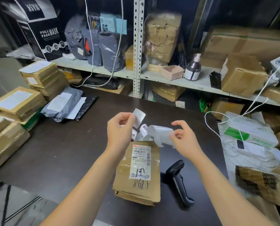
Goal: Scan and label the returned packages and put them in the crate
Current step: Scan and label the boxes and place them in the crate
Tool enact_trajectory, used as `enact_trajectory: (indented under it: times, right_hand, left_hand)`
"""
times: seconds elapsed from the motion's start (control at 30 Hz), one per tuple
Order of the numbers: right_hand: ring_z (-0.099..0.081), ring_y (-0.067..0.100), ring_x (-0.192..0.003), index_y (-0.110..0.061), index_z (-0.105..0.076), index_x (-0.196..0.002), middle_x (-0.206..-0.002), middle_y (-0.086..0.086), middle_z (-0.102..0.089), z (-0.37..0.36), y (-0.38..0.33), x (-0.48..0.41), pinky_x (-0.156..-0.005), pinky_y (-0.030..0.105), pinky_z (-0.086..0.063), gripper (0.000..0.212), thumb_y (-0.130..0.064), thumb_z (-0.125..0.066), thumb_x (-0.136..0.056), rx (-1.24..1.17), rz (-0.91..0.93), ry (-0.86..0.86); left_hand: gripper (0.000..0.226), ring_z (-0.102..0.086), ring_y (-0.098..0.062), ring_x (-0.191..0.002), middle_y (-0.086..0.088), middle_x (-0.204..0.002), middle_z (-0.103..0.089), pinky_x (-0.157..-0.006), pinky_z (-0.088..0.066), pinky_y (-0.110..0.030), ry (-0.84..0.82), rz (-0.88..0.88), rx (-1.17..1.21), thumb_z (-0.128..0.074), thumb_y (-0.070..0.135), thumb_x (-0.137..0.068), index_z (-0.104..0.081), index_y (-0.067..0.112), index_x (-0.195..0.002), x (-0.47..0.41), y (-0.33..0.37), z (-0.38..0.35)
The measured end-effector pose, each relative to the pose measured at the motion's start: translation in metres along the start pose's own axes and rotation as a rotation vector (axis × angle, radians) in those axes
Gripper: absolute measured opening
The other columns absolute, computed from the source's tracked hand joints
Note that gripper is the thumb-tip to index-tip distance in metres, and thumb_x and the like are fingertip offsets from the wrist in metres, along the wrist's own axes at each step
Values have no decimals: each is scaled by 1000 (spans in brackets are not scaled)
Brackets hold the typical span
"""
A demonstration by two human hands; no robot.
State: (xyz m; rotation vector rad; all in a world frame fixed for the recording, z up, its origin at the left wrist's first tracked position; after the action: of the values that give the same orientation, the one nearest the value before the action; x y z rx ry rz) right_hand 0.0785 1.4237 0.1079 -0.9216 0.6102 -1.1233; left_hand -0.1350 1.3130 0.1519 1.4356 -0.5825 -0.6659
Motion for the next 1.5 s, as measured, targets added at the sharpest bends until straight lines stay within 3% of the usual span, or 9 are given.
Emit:
enact_trajectory:
  times: [0.07, 0.17, 0.3, 0.43, 0.57, 0.73, 1.03, 1.3, 1.5]
  right_hand:
    - [-63, 17, -80, -31, -54, -117, -75, -9, -71, 9, 10, -15, -61, 35, -57, 38, -5, -57, -89, 27, -83, 112]
    - [-62, 22, -95, -19, -57, -125, -112, 8, -70, 22, 21, -31, -64, 21, -51, 38, -5, -56, -90, 119, -213, 257]
    - [-52, 35, -119, -19, -60, -131, -126, 17, -61, 20, 6, -31, -88, 40, -47, 45, -10, -63, -87, 330, -225, 325]
    - [-73, 19, -79, -13, -68, -115, -94, 9, -77, -16, -31, -7, -59, 23, -52, 25, -18, -69, -90, -322, -270, 32]
    - [-76, 27, -83, -7, -62, -117, -95, 18, -77, -54, -58, 18, -67, 30, -60, 37, -30, -74, -90, -747, -468, -376]
    - [-71, 19, -73, -7, -60, -121, -89, 12, -77, -61, -58, 24, -62, 25, -57, 39, -4, -76, -85, -987, -507, -328]
    - [-71, 8, -74, -25, -67, -109, -90, 1, -78, -59, -50, 24, -69, 26, -49, 34, -12, -81, -81, -389, -222, -312]
    - [-70, 9, -80, -31, -63, -103, -91, -8, -73, -89, -41, 21, -61, 24, -49, 36, -18, -84, -77, -113, -196, -197]
    - [-64, 12, -81, -25, -61, -105, -79, -9, -68, -120, -25, 20, -62, 25, -47, 36, -13, -82, -78, 21, -187, -103]
  left_hand:
    - [11, -60, -1, -70, 15, -80, -70, -66, -48, -19, 45, -121, -102, -64, 33, -86, -72, 37, -80, 0, 0, 10]
    - [8, -58, -5, -65, 12, -69, -64, -61, -40, -11, 110, -190, -229, -64, 44, -89, -68, 37, -88, 3, -5, 21]
    - [27, -61, -8, -59, 8, -53, -62, -74, -43, -10, 63, -237, -315, -63, 45, -93, -61, 40, -119, 11, -9, 24]
    - [25, -70, -7, -75, 11, -75, -73, -77, -53, -22, -66, -238, -212, -70, 33, -92, -69, 34, -117, 15, -12, 17]
    - [15, -69, -5, -83, 18, -90, -74, -77, -55, -30, -124, -239, -185, -73, 25, -90, -74, 37, -99, 19, -16, 12]
    - [28, -71, -8, -87, 15, -96, -75, -73, -54, -26, -238, -193, -169, -77, 15, -85, -75, 30, -109, 19, -20, 16]
    - [20, -72, -15, -74, -4, -83, -77, -72, -56, -26, -191, 21, -18, -85, 14, -75, -77, 17, -93, 13, -36, 34]
    - [14, -65, -6, -64, 5, -71, -73, -68, -56, -27, -44, 120, -289, -77, 14, -77, -76, 27, -84, 14, -74, 42]
    - [23, -62, -2, -65, 6, -68, -69, -58, -43, -7, 25, 118, -385, -71, 10, -80, -69, 33, -78, 19, -96, 39]
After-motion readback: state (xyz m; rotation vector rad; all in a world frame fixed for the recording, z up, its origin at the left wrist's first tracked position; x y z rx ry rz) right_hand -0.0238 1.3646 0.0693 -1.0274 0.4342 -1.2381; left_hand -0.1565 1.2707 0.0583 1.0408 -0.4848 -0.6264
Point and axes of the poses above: each hand's wrist, its own x-axis away from the middle knuckle, its own z-axis out of the back of the hand, y = z × x, the point moved 3 cm from there along -x, towards the middle knuckle
